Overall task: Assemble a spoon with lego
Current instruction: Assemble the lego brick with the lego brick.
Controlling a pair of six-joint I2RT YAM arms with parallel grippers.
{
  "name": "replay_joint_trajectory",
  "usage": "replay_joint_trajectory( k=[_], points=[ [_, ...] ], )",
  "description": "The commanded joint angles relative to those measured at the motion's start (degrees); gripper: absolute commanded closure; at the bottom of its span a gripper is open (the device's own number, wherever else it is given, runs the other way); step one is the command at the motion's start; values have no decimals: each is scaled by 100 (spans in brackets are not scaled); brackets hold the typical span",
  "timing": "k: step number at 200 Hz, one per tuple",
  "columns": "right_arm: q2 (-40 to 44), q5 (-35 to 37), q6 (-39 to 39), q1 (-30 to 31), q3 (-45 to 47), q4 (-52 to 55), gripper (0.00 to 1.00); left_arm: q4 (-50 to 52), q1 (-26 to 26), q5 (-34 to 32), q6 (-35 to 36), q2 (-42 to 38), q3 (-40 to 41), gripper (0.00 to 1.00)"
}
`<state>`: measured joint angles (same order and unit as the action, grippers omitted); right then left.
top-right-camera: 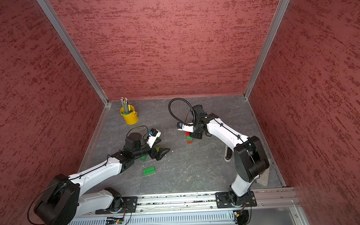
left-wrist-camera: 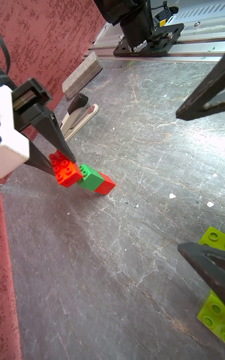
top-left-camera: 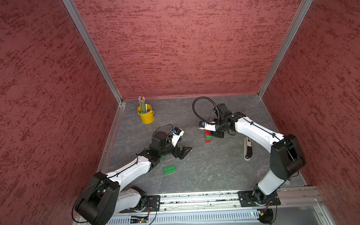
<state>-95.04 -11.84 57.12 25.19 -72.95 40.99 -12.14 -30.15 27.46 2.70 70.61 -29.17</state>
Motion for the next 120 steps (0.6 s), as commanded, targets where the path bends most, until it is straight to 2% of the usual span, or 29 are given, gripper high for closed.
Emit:
replay_joint_trajectory(
  k=[1,63,120],
  points=[
    [4,-263,475,-58,-119,-13,87,-218,36,176,104,157,-97,1],
    [-146,-805,629,-176,-267,155,90,-315,80,298,178,370,-129,0],
    [-258,-937,809,-201,-274,203,91,-455,95,327,239,477,-112,0]
  ],
)
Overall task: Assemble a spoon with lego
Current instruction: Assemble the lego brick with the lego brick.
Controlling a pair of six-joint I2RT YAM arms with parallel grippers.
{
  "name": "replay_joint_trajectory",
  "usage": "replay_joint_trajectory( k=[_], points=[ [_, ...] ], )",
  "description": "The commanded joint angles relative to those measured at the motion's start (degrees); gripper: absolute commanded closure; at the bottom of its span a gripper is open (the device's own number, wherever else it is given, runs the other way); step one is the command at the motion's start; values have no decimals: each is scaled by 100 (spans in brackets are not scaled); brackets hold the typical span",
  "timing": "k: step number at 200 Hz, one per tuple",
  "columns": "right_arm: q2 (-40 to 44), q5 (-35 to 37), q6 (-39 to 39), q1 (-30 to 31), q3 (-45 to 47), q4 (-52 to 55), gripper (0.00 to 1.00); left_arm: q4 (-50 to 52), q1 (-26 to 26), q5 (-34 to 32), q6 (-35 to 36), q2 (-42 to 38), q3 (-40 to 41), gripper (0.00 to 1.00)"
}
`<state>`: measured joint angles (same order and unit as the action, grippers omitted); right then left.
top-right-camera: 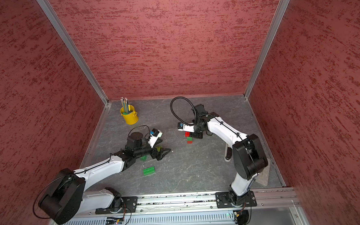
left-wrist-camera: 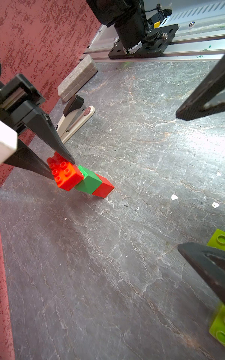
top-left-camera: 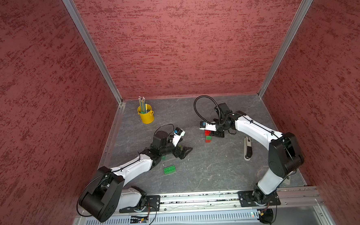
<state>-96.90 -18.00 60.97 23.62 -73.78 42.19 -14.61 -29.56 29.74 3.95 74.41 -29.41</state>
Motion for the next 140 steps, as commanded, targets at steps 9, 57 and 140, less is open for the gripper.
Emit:
replay_joint_trajectory(
  k=[9,57,140],
  points=[
    [-86,-355,433,-54,-194,61,91,-235,30,103,98,123,-85,1],
    [-195,-331,473,-77,-266,-3,91,-257,25,101,84,134,-56,0],
    [-242,-345,572,-82,-193,-2,91,-253,32,71,54,128,-29,1]
  ],
)
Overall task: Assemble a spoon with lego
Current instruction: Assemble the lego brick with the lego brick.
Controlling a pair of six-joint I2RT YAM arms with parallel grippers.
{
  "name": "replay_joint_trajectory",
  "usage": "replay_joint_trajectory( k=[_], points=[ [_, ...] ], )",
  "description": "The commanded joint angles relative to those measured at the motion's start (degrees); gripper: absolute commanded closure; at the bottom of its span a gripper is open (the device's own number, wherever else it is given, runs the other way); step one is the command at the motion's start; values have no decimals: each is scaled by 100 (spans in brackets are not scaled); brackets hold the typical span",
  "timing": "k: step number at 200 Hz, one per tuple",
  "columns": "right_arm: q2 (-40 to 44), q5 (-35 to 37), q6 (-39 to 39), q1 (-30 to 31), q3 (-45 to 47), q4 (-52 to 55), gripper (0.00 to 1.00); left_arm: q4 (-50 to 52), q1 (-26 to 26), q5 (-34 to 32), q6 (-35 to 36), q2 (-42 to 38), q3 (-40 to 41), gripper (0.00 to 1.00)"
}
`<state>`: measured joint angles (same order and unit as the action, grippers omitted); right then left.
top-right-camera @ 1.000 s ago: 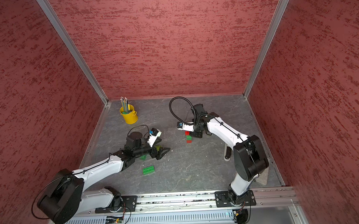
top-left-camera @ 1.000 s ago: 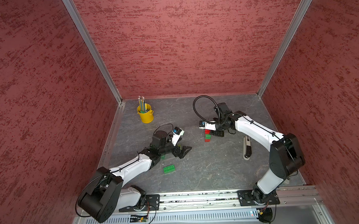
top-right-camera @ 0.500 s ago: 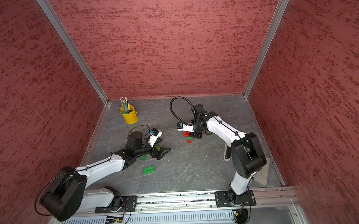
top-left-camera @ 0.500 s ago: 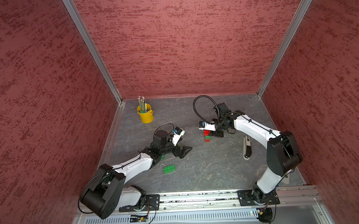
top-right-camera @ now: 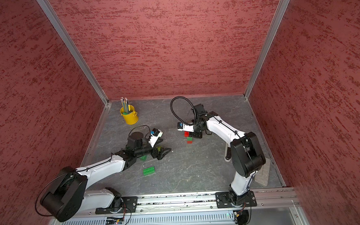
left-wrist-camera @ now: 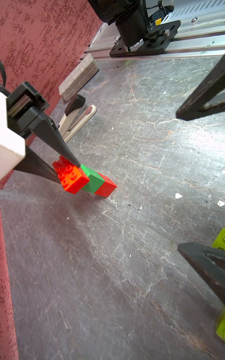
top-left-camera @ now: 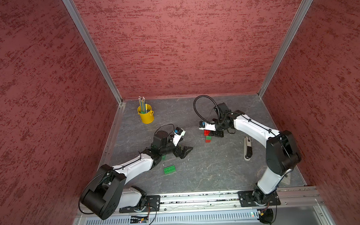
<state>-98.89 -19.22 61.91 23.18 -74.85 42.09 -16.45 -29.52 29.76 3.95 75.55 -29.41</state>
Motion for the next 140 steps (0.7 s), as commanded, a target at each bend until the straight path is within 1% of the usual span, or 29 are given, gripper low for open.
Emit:
replay_joint_trajectory(
  k=[1,87,140],
  points=[
    [-43,-222,479,-40,-80,10,91,-69,26,67,54,18,-30,0],
    [-172,-251,594,-34,-64,28,93,-82,25,63,21,60,-18,0],
    [-104,-474,524,-70,-129,39,94,-86,32,37,3,30,19,0]
  ],
)
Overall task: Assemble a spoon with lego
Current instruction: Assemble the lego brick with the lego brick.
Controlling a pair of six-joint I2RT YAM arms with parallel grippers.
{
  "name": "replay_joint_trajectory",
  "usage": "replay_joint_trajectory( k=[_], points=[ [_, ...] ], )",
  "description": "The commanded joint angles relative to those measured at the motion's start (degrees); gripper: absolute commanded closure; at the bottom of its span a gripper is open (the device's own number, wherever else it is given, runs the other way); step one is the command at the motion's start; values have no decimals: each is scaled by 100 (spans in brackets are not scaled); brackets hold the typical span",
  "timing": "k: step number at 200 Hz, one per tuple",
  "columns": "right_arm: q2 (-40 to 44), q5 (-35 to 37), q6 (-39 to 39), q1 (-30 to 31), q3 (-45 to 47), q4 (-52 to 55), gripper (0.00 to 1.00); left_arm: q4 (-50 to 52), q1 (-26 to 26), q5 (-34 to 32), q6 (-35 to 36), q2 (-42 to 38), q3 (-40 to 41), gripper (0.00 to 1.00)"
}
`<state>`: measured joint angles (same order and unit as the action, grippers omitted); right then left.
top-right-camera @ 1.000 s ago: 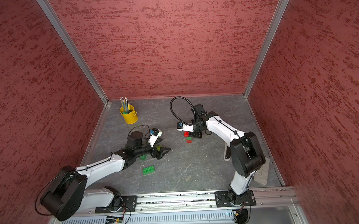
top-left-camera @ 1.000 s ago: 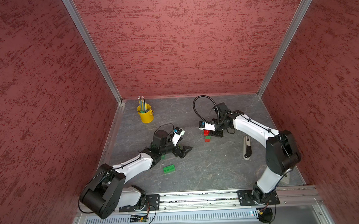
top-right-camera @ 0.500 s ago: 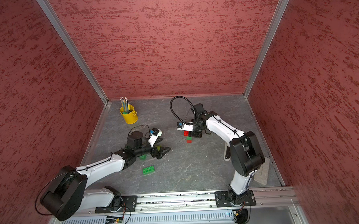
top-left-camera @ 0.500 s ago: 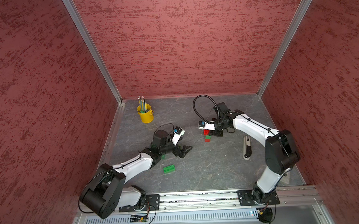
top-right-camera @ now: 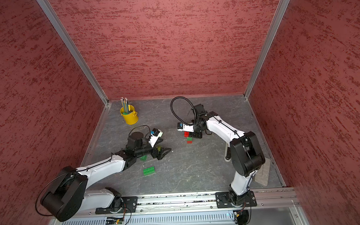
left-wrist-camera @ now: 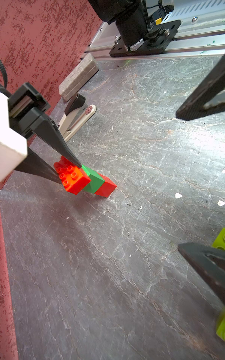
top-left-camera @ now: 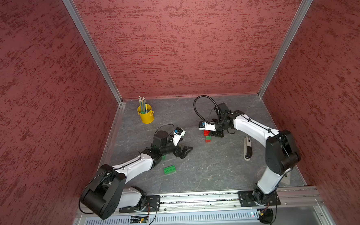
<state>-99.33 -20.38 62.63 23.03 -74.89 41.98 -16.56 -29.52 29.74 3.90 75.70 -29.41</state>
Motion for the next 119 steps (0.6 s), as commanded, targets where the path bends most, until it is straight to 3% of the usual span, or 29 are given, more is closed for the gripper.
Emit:
replay_joint_trajectory(
  k=[1,119],
  points=[
    [-61,-369,452,-53,-123,53,94,-71,24,40,6,15,21,1],
    [-119,-159,720,-102,-121,81,95,-19,22,-12,-9,-73,71,1]
  ],
)
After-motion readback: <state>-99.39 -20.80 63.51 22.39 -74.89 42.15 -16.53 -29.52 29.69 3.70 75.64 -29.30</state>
